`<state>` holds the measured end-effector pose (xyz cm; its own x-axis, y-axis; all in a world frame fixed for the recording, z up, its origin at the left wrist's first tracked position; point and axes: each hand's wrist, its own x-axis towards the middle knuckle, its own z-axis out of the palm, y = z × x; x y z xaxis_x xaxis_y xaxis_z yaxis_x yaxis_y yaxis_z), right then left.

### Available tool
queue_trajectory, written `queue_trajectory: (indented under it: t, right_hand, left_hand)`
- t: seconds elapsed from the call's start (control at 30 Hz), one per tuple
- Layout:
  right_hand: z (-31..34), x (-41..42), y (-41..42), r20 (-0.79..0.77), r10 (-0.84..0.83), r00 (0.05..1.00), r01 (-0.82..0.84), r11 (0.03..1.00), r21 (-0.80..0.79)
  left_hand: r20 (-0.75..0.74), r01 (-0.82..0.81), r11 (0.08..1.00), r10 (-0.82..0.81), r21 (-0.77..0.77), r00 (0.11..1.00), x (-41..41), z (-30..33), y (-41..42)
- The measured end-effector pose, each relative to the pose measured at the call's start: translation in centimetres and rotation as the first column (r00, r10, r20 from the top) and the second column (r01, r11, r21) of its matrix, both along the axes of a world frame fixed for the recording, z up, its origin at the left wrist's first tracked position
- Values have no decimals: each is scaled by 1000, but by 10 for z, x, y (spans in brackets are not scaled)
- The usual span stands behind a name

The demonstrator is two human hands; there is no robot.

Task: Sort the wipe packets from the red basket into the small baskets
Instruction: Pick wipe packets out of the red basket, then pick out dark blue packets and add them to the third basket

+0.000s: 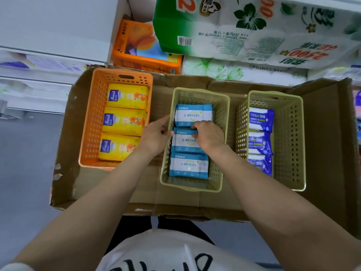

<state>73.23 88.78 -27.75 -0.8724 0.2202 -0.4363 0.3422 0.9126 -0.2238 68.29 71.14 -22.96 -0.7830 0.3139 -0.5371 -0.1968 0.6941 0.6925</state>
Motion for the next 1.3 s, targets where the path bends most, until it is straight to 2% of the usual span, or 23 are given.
queue_trajectory:
  t: [0.4,0.6,0.8,0.87,0.97,1.07,1.17,1.3]
  right_hand:
    - [1,1,-5,18,1,1000,-2,999,43]
    - [10,5,-12,-5,-25,1000,25,995,98]
    - [45,1,-12,36,-58,998,55,996,69]
    - [66,-2,-18,56,-55,997,51,997,57]
    - [103,-6,-42,24,-64,998,62,996,64]
    - [144,-9,-91,-113,-72,991,84,992,98]
    - [182,-6,-162,-270,-48,962,84,989,124]
    - [218,-1,-271,-530,-17,848,67,995,75]
  left_hand:
    - [1,-18,998,18,60,1000,2,-3,-1]
    - [-21,-4,999,5,32,1000,3,1,0]
    - [-23,46,999,-46,-13,999,3,20,-11]
    - [-75,87,996,-89,-23,993,-2,31,-25]
    - [-155,157,986,-163,-46,974,-18,53,-70]
    - [-285,199,976,-218,-92,933,-35,78,-151]
    - [-485,173,974,-224,-149,846,-45,103,-257]
    - [-668,80,978,-190,-192,719,-60,134,-399]
